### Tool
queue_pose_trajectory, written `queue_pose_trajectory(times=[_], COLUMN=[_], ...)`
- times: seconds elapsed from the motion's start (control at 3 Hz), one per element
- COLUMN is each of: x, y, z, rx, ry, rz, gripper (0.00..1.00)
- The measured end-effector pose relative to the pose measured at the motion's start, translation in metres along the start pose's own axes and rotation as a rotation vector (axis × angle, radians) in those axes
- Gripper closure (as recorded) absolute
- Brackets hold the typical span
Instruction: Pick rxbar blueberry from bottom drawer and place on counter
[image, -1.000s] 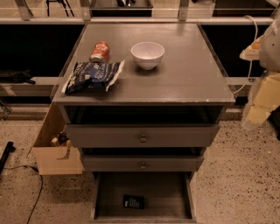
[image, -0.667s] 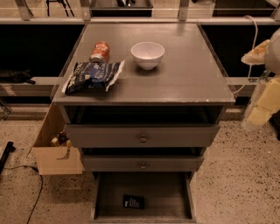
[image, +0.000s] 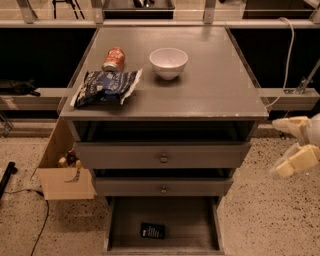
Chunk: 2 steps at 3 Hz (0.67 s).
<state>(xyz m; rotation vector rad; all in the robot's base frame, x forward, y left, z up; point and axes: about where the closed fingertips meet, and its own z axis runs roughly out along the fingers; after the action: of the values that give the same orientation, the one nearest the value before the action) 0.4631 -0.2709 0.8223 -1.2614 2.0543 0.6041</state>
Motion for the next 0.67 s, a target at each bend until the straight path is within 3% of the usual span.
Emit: queue_pose_trajectory(times=[0.33, 0.67], x=[0.0045, 0.0096], y=[-0.0011, 0.0047], z=[0.008, 0.0082], rx=[-0.025, 0.032], ry=[-0.043, -0.067], rz=[0.042, 0.064], gripper=[0.0, 0.0])
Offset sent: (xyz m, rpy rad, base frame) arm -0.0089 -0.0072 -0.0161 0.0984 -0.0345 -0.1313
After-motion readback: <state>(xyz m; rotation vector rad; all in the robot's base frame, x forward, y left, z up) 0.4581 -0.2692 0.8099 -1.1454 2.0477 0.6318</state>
